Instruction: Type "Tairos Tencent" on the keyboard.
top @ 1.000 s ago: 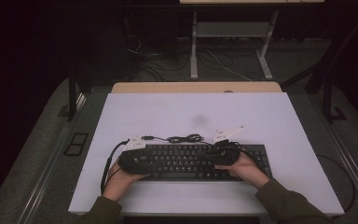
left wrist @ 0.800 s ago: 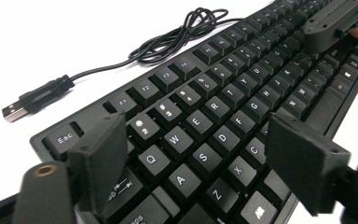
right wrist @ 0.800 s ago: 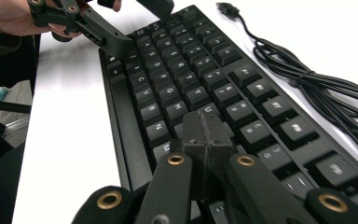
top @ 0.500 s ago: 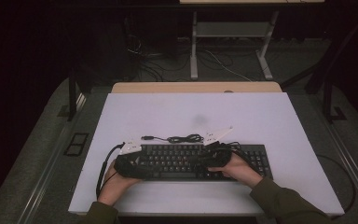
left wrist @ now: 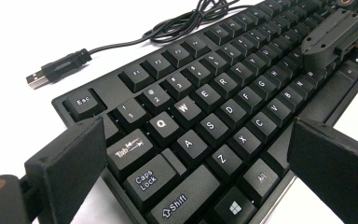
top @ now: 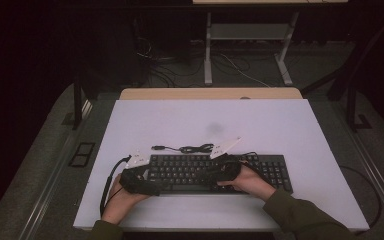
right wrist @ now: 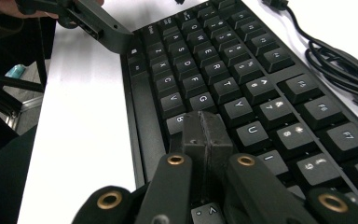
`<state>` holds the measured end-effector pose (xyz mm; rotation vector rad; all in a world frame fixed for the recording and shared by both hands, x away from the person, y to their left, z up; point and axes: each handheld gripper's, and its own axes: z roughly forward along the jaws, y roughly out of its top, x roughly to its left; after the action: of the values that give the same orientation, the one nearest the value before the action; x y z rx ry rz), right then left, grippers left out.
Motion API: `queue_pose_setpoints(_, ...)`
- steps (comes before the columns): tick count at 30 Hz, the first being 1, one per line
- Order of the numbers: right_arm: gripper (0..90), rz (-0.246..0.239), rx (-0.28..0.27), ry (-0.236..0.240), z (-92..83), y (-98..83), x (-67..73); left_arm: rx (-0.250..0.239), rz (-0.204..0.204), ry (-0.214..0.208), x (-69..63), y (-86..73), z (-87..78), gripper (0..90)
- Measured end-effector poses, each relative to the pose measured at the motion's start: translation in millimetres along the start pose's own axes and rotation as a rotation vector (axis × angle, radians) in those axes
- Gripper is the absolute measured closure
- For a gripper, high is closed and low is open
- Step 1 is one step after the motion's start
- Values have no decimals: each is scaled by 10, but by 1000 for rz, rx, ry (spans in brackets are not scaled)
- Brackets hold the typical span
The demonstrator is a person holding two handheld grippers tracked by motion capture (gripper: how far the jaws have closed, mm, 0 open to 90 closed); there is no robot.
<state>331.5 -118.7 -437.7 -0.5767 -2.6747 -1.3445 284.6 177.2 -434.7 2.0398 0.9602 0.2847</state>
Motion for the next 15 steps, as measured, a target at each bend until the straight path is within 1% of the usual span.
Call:
queue_pose_setpoints(10, 893, -10, 23, 8, 59, -2, 19, 2, -3, 2, -2, -10, -7, 44)
queue_pose_setpoints(13, 893, -12, 27, 6, 64, -2, 18, 4, -2, 2, -2, -9, -8, 44)
queue_pose_setpoints(15, 893, -13, 40, 1, 78, -6, 23, 4, 0, 1, -2, -9, -8, 44)
